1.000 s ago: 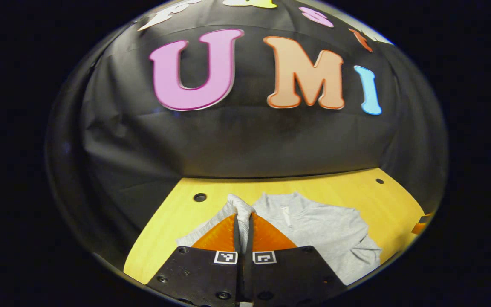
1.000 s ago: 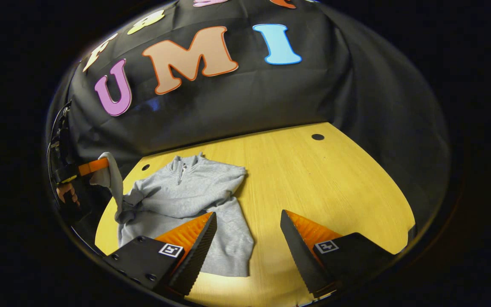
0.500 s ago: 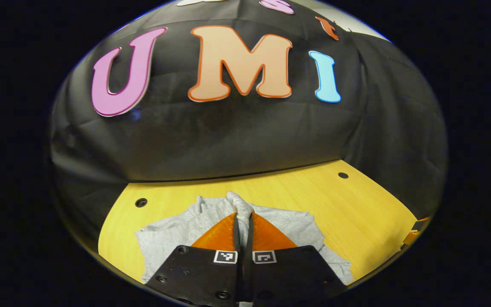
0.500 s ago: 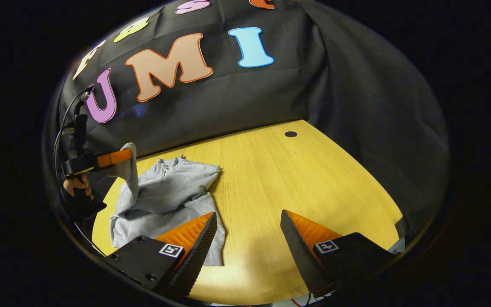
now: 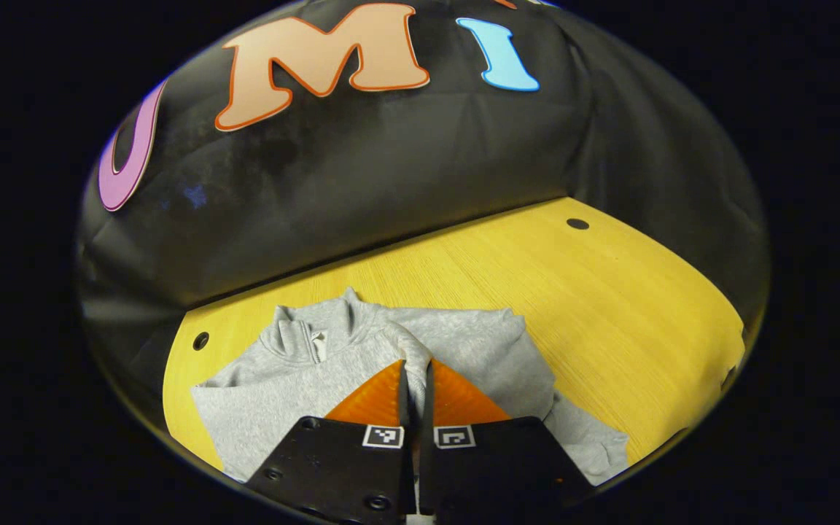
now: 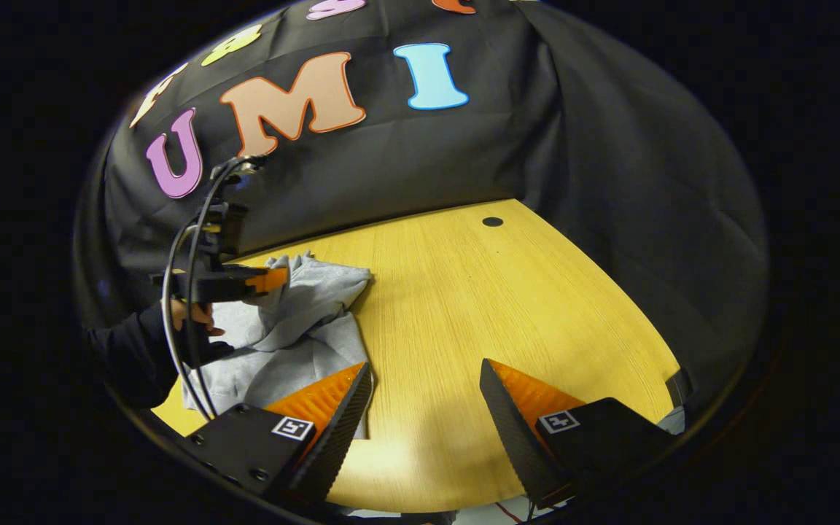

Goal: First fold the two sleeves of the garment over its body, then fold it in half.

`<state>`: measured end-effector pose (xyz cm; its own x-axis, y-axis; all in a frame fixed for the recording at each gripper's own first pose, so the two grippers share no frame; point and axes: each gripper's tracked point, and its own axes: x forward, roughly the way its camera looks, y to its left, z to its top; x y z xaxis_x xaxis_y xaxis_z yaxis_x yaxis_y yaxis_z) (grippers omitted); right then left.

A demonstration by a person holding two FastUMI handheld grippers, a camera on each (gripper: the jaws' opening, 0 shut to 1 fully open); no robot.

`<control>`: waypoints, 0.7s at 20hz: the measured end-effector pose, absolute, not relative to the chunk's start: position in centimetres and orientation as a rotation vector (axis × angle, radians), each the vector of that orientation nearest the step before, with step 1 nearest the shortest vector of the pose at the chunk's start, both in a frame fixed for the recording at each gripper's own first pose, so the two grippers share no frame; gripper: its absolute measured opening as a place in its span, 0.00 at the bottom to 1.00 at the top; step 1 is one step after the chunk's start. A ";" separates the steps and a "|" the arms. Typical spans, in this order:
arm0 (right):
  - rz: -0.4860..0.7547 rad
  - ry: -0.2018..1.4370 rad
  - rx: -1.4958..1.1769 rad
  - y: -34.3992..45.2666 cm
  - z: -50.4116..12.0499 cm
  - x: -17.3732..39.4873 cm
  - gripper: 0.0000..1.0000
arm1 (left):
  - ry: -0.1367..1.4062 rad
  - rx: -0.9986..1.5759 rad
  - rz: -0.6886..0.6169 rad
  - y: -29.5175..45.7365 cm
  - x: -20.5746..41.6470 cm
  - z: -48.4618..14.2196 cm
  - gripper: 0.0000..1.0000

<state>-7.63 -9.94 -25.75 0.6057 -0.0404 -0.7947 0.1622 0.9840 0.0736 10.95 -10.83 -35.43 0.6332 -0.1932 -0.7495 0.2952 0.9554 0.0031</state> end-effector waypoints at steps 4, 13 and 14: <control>-0.059 0.930 0.129 -8.4 -26.2 -7.3 0.96 | 0.784 0.084 -0.308 -11.7 11.1 -33.7 0.55; 0.050 0.879 0.093 -3.2 -26.8 -4.1 0.96 | 0.642 0.017 -0.138 -1.7 8.4 -26.8 0.96; 0.053 0.867 0.073 -2.9 -27.3 -4.0 0.97 | 0.628 0.026 -0.099 0.6 8.0 -26.2 0.97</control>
